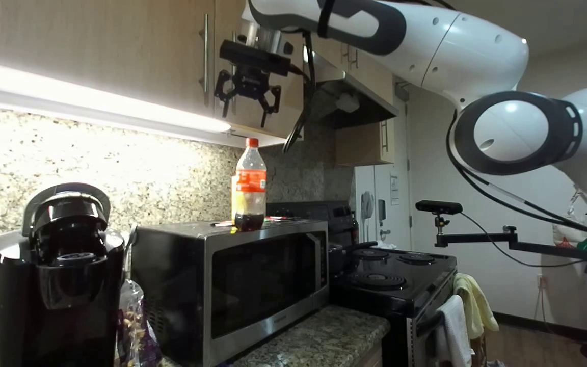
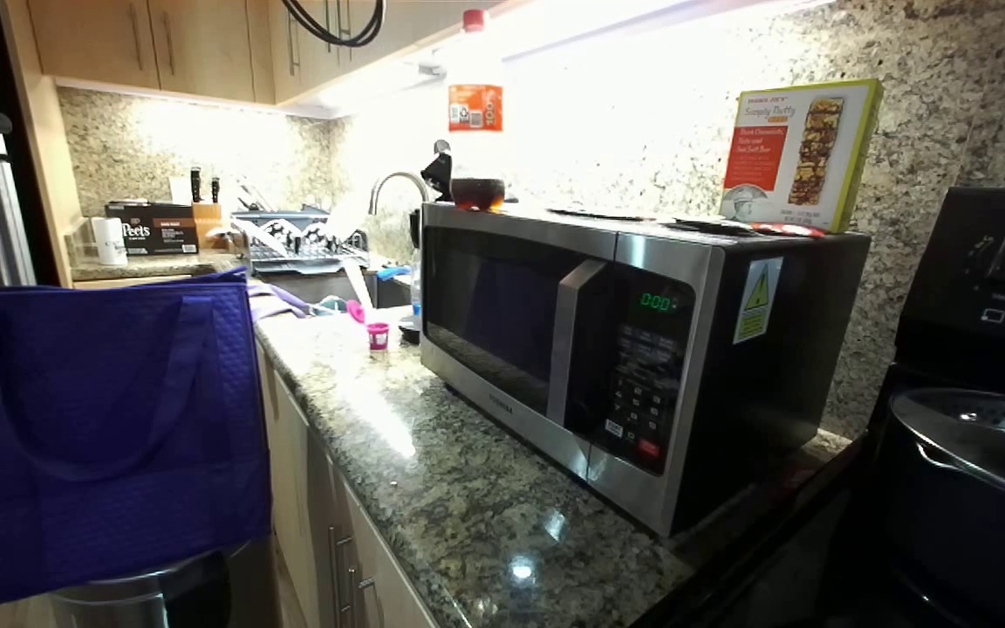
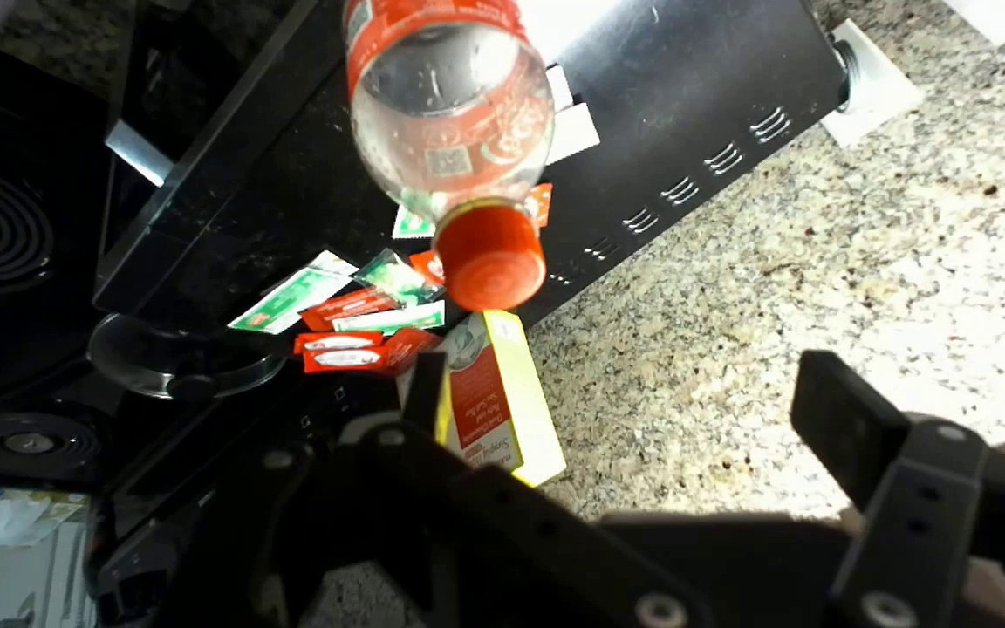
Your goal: Put the Coca Cola bottle on top of the microwave.
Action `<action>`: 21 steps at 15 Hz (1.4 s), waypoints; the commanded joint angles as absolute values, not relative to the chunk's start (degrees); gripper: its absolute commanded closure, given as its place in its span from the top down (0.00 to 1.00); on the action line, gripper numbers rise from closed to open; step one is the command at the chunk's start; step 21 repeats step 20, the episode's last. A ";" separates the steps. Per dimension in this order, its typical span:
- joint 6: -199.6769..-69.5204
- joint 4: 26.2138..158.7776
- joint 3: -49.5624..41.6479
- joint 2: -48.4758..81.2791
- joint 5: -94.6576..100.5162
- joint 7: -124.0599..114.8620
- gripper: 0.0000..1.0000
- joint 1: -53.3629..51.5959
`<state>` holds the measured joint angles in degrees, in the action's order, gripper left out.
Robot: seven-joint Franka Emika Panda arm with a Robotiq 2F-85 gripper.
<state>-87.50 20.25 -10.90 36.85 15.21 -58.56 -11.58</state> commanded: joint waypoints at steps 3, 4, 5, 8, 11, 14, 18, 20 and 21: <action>-76.74 19.92 -12.70 28.68 19.22 -65.35 1.00 -18.30; -74.32 19.86 -12.62 27.36 20.04 -65.46 1.00 -19.75; -71.93 19.82 -12.28 26.00 20.91 -64.64 1.00 -21.53; -66.48 19.79 -10.74 23.74 22.53 -62.76 1.00 -27.18; -63.14 19.82 -6.50 25.25 19.21 -61.78 1.00 -30.28; -62.98 21.15 -2.58 28.24 15.40 -61.18 1.00 -30.68; -63.02 20.86 0.41 32.75 10.18 -54.35 1.00 -28.26; -63.16 19.84 -1.14 33.59 11.92 -57.08 1.00 -29.85; -63.16 19.84 -1.14 33.59 11.92 -57.08 1.00 -29.85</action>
